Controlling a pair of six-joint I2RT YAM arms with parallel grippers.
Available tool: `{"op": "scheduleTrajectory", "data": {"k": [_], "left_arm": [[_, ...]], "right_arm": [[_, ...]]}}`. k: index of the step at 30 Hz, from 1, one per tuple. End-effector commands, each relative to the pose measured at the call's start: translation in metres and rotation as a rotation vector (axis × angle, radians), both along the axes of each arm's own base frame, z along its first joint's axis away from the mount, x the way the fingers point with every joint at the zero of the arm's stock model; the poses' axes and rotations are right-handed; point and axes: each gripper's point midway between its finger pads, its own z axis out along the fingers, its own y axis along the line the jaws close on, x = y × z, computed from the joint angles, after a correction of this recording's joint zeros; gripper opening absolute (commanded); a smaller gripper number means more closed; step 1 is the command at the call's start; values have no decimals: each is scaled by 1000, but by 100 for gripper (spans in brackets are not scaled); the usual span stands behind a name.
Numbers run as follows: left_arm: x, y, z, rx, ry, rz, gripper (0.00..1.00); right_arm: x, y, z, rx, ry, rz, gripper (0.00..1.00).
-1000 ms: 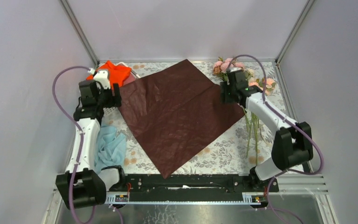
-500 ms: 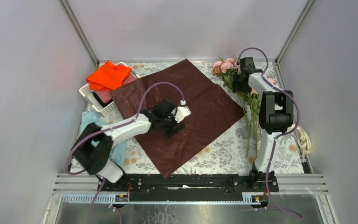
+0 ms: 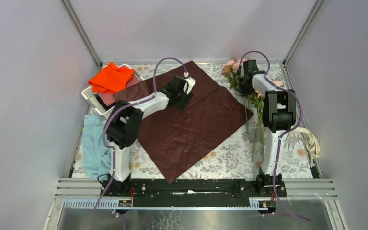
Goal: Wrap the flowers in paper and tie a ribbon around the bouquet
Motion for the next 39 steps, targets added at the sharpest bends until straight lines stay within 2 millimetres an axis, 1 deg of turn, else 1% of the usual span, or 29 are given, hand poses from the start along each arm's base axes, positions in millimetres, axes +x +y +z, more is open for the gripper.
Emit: {"op": "scheduleTrajectory", "data": {"k": [1,2,5,6,9,11,14,16,18,19,20,21,22,23,24,25,26,27,28,30,31,33,34,35,36,37,39], "left_arm": [[-8,-5,-46,75,89,39,71],[-13,-15,-53,70,112,13,71],[-27,-50,-64,71,139,-70,71],[-29,-62,-67,63,144,-95,71],[-34,-92,-74,10,177,-142,71],[-38,-108,-83,-8,208,-167,70],[-49,-129,-97,2,226,-219,68],[-60,-148,-99,-13,237,-272,68],[-73,-166,-95,-33,254,-330,68],[-75,-173,-86,-46,255,-354,68],[-75,-179,-71,-66,250,-369,68],[-72,-181,-53,-94,247,-376,68],[-67,-180,-27,-138,236,-383,69],[-61,-173,-1,-188,229,-385,70],[-55,-160,23,-246,224,-374,72],[-47,-144,50,-297,205,-359,73],[-38,-123,73,-345,190,-328,76],[-28,-97,95,-371,158,-282,78],[-20,-69,113,-392,131,-234,81],[-7,-10,136,-415,94,-119,87],[-1,22,143,-421,79,-53,88],[3,84,151,-428,55,76,89],[3,114,151,-430,47,140,89],[0,140,151,-435,38,192,90],[-3,166,150,-435,29,238,90],[-8,190,147,-432,23,283,92],[-18,230,137,-423,28,369,94]], "right_arm": [[13,-24,49,-94,-91,-69,0],[13,-35,64,-131,-120,-100,0],[11,-53,115,-204,-217,-154,0],[8,-57,132,-220,-248,-164,0],[0,-64,173,-245,-322,-194,0],[-8,-65,195,-243,-358,-203,0],[-19,-66,221,-234,-410,-217,0],[-26,-67,235,-233,-444,-229,0],[-32,-66,245,-216,-461,-234,1],[-34,-61,248,-185,-465,-226,1],[-35,-52,252,-137,-473,-208,0],[-35,-38,256,-62,-484,-178,0],[-36,-21,260,32,-496,-151,0],[-37,3,265,147,-512,-113,0],[-41,32,274,259,-532,-63,0],[-43,57,275,319,-543,-35,0],[-48,88,271,371,-540,11,0],[-52,119,269,427,-534,55,0],[-56,152,266,506,-518,88,0],[-62,209,257,671,-478,115,0],[-63,233,251,740,-466,106,0],[-63,276,242,845,-474,97,0],[-64,295,233,861,-459,97,0],[-66,314,225,868,-440,106,0],[-67,331,213,872,-413,111,8],[-71,348,199,881,-373,119,26],[-76,367,174,870,-264,156,68]]}}
